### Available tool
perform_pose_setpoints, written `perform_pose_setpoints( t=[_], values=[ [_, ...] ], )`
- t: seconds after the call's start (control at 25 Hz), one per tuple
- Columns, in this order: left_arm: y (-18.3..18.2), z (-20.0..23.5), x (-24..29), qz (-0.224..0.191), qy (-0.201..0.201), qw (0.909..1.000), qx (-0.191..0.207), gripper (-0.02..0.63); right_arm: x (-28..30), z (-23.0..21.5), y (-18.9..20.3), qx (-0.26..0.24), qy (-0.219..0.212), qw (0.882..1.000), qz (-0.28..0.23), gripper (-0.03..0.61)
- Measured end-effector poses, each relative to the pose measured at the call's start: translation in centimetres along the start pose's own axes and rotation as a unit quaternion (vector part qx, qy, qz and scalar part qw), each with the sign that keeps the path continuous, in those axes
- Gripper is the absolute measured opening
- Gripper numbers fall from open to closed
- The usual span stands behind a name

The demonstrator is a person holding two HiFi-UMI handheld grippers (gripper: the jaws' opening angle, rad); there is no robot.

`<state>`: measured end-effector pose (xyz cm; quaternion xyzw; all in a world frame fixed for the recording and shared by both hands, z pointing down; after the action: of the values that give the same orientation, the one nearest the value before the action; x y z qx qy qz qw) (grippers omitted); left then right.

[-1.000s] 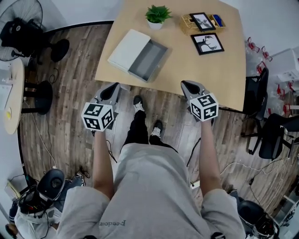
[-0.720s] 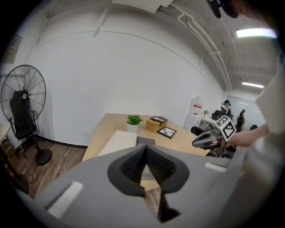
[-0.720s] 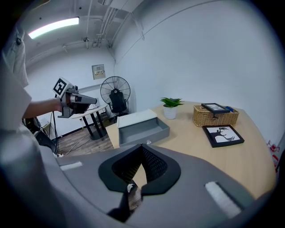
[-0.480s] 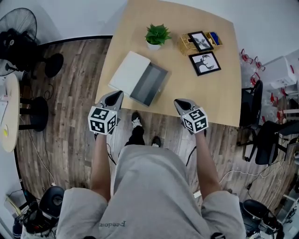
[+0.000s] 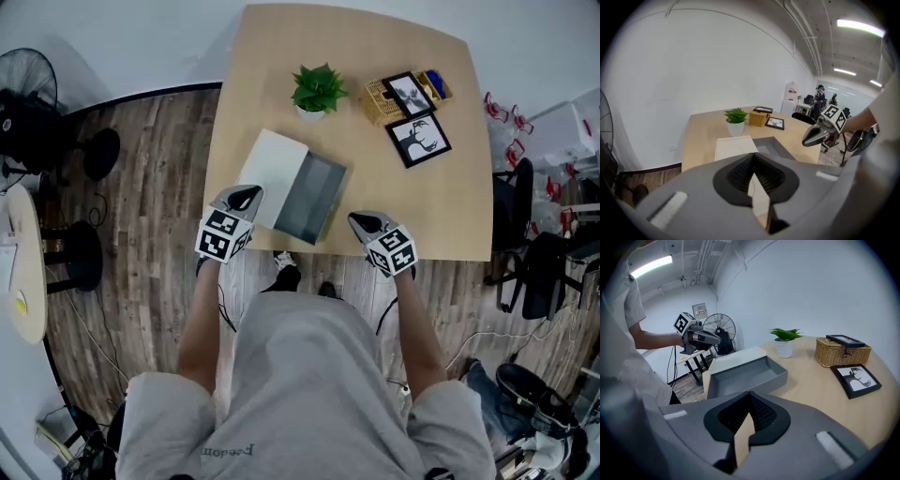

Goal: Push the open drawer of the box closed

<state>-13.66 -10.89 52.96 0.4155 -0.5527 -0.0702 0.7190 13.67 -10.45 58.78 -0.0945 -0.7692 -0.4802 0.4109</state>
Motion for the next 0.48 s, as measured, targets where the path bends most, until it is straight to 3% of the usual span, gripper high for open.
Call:
perform_pose_setpoints(
  t=[0.24,0.48],
  values=[
    [0.5,1.3,4.5,0.049,0.042,0.9962,0.059,0.053,2.4,-0.5,-0.1,0.012,-0.001,1.000,0.015,-0.002],
    [0.8,0.8,7.4,0.086,0.081,0.9841,0.132,0.052,3.9,-1.4,0.0,0.014,0.014,1.000,0.022,-0.002]
  ],
)
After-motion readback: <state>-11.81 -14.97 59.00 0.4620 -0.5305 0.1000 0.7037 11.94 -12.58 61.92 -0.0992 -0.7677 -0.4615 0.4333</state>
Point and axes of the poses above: the fingertips, and each gripper's own axes: x forward along the fingers, z to its left, y out of its underside, the point moved 4 cm from there along -x, backward along the fingers, and after that the axes turned 10 degrees about z, right-handed, at the moved point
